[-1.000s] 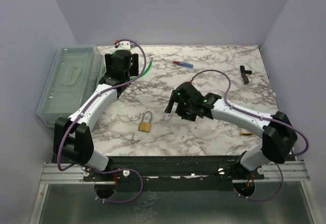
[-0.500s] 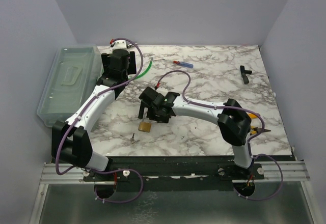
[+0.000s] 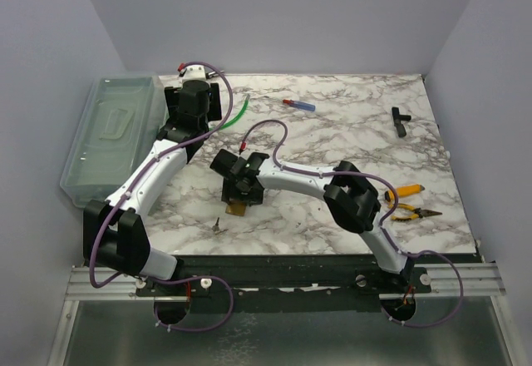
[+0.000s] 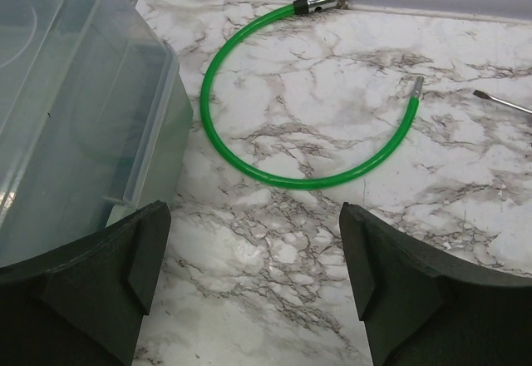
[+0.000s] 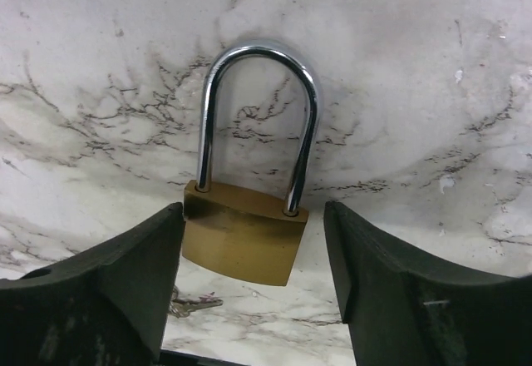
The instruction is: Unlock with the key
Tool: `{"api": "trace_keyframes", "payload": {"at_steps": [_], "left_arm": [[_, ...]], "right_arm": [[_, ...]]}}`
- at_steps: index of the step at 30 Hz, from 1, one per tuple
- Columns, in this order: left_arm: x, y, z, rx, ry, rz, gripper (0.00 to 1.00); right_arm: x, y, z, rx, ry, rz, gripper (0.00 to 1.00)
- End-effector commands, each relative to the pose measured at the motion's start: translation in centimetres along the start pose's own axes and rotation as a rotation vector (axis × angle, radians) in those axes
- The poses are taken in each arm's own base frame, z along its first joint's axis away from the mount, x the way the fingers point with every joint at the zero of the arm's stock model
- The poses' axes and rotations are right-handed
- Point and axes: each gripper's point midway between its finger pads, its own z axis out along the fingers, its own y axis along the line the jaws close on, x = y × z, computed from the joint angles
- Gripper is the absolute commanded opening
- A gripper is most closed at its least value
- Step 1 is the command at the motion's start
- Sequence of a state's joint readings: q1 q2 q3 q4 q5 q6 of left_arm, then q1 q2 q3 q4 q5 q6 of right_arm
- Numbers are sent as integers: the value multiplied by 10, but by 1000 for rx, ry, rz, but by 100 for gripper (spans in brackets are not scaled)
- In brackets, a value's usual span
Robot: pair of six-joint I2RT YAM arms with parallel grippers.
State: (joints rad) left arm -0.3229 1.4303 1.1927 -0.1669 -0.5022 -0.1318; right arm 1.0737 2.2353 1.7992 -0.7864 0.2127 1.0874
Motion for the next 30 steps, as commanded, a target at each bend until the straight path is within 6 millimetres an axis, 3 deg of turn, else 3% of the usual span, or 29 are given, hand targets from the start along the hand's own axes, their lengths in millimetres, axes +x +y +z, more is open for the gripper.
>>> {"api": "trace_keyframes", "payload": {"at_steps": [1, 8, 11, 14, 19, 26, 30], "left_arm": [[-10, 1, -7, 6, -25, -22, 88], [-8, -1, -6, 19, -21, -19, 85], [-6, -4, -5, 30, -15, -17, 83], [-4, -7, -4, 43, -8, -16, 83], [-2, -9, -3, 53, -3, -15, 82], [-3, -10, -3, 57, -4, -15, 82], [-2, -11, -3, 64, -1, -15, 82]], "right_arm": [[14, -28, 24, 124, 20, -72, 69], [10, -37, 24, 167, 17, -177, 37], [0, -43, 16, 179, -34, -213, 30], [-10, -62, 12, 212, -66, -241, 25], [-26, -88, 8, 205, -80, -227, 24], [-41, -62, -26, 74, -122, -231, 27], [-45, -65, -23, 104, -130, -244, 31]]}}
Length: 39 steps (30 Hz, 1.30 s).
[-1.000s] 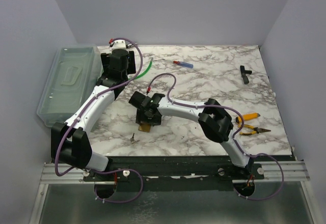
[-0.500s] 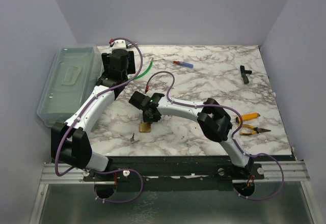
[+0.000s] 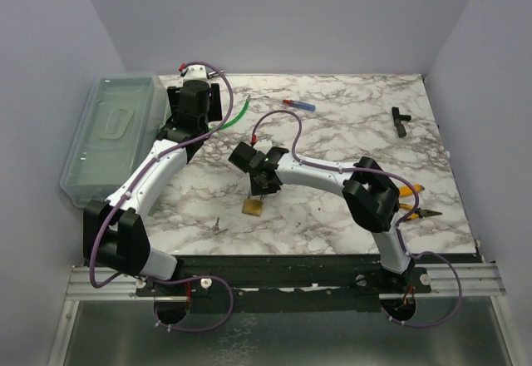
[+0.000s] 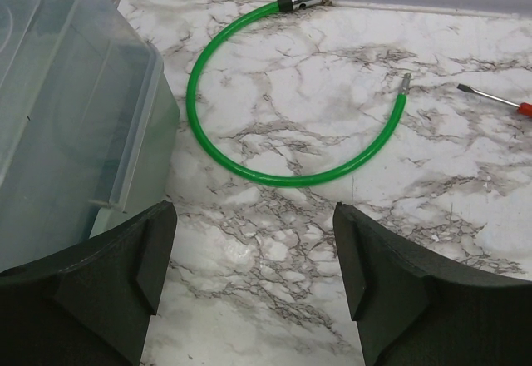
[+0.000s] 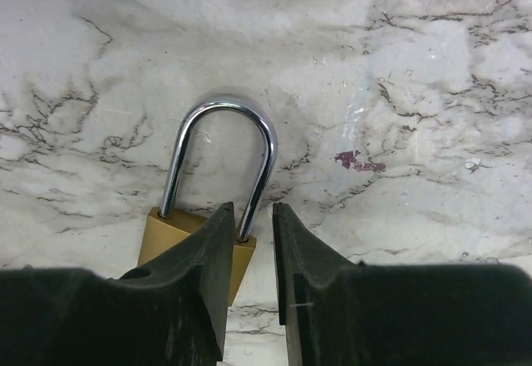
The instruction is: Unlock with the key
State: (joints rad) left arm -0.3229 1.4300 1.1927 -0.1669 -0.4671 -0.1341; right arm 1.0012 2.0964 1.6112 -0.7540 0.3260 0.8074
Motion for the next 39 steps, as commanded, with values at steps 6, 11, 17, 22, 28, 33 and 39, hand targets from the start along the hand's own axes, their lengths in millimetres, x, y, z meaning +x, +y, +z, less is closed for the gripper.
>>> {"api": "trace_keyframes", "payload": {"at_steps": [6, 11, 17, 22, 28, 33, 39], "left_arm": [[-4, -5, -4, 34, -9, -14, 81], [-4, -6, -4, 38, -9, -14, 81], [-5, -7, -4, 47, -9, -14, 81], [-4, -8, -3, 48, -5, -12, 80], [-2, -10, -4, 58, -3, -10, 79], [-1, -12, -3, 67, 2, -7, 78], [-1, -12, -3, 69, 0, -4, 78]], "right_arm": [[-1, -3, 5, 51, 2, -19, 33], [5, -8, 15, 93, 23, -13, 33], [8, -8, 24, 93, 37, -20, 30], [9, -21, 35, 100, 43, -46, 13], [-12, -42, 34, 106, -27, -118, 1], [-33, -60, 34, 109, -98, -229, 0], [-61, -89, 34, 136, -183, -316, 0]]}}
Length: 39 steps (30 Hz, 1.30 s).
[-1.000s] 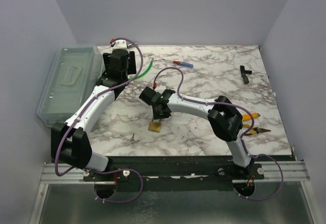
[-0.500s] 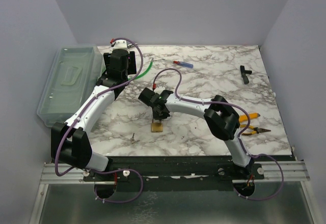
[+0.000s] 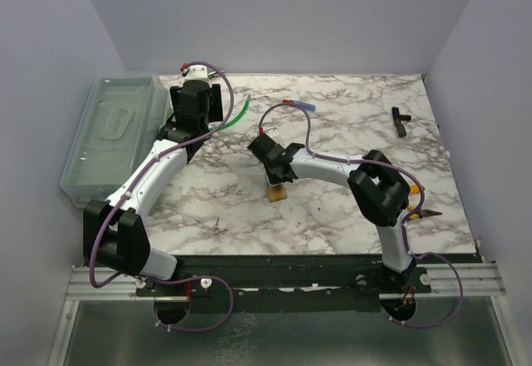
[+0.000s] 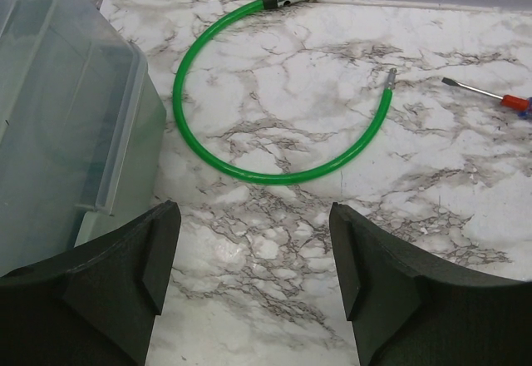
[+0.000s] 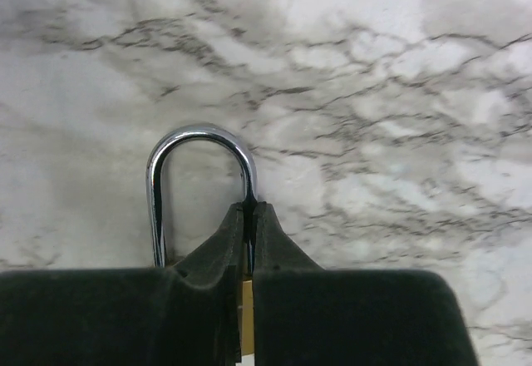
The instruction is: Unlock with the key
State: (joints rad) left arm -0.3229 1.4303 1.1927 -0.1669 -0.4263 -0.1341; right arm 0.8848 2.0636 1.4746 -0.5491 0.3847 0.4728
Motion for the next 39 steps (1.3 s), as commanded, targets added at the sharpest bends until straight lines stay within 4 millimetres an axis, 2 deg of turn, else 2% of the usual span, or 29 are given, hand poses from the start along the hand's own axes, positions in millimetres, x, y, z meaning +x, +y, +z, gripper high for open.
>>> {"api": "trace_keyframes", "payload": {"at_steps": [1, 5, 8, 10, 16, 21, 24, 26, 29, 35, 39], "left_arm": [[-2, -5, -2, 28, -4, -2, 78], [-4, -5, -3, 28, -8, -3, 77], [-3, -4, -2, 24, -6, 0, 77], [-2, -4, -1, 22, -5, 3, 77], [-4, -1, -3, 13, -12, 5, 77], [-9, 6, -6, -21, -28, 2, 77], [-18, 24, -11, -99, -56, -19, 78], [-24, 34, -15, -132, -78, -46, 79], [-32, 42, -21, -143, -112, -77, 80], [-39, 45, -28, -139, -150, -90, 80], [-40, 44, -28, -135, -154, -91, 80]], "right_arm": [[-18, -42, 7, 101, -85, -134, 0], [-30, -61, 9, 125, -109, -142, 0], [-42, -67, 8, 102, -117, -144, 1], [-49, -64, 4, 88, -120, -144, 8], [-60, -63, -17, 88, -102, -44, 41], [-74, -51, -59, 12, -107, 109, 51], [-75, -22, -87, -90, -118, 194, 55], [-70, 11, -104, -174, -127, 207, 58], [-55, 60, -120, -256, -111, 194, 60], [-24, 146, -129, -356, -72, 128, 59], [3, 181, -125, -346, -22, 87, 57]]}}
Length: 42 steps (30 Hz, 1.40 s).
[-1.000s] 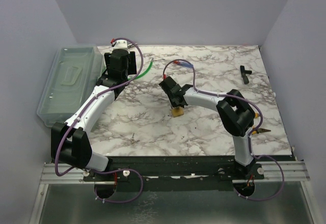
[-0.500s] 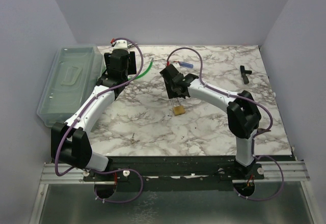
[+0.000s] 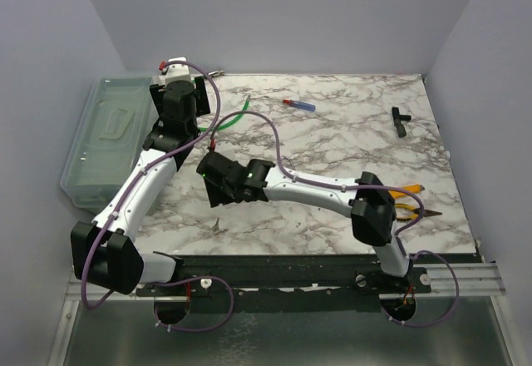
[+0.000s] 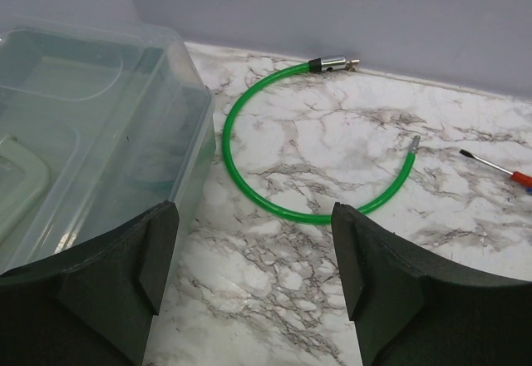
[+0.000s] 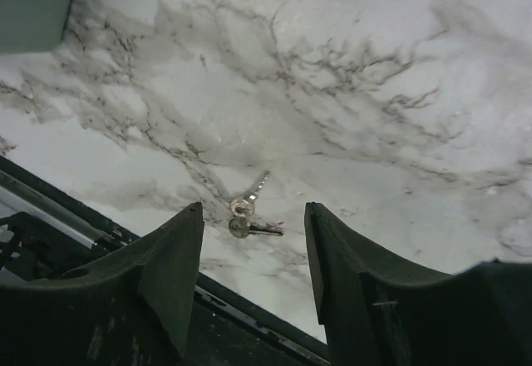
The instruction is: Unlock with the key
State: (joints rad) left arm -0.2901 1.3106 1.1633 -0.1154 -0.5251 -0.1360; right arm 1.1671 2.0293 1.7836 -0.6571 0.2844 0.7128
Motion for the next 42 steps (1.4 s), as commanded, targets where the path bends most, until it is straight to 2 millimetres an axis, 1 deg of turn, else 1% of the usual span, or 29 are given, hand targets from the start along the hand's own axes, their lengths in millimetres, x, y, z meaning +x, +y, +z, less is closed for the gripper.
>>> {"api": "trace_keyframes", "payload": {"at_steps": [1, 3, 8, 11, 14, 22, 28, 34, 39, 42], "left_arm": [[-1, 6, 0, -26, -16, -15, 80], [-1, 8, 0, -31, -19, -13, 80], [0, 9, 1, -31, -17, -14, 80], [0, 9, 2, -28, -15, -16, 80], [2, 8, 2, -25, -12, -15, 80], [3, 6, 3, -15, -9, -16, 80], [3, 4, 3, -2, -6, -17, 80], [3, 3, 3, 1, -6, -16, 79], [3, 3, 3, 5, -6, -17, 79], [3, 2, 3, 10, -5, -16, 78]], "right_arm": [[40, 20, 17, 32, 102, 14, 56], [53, 27, 20, 30, 127, 10, 55], [82, 34, 26, 20, 192, 21, 51], [94, 42, 31, -8, 214, 12, 48], [103, 43, 38, 2, 235, 1, 47], [119, 33, 54, 44, 261, -9, 45], [126, 35, 64, 37, 269, -10, 44], [130, 34, 71, 41, 276, -18, 39], [137, 28, 74, 61, 289, -28, 28], [140, 25, 75, 70, 293, -28, 16]]}}
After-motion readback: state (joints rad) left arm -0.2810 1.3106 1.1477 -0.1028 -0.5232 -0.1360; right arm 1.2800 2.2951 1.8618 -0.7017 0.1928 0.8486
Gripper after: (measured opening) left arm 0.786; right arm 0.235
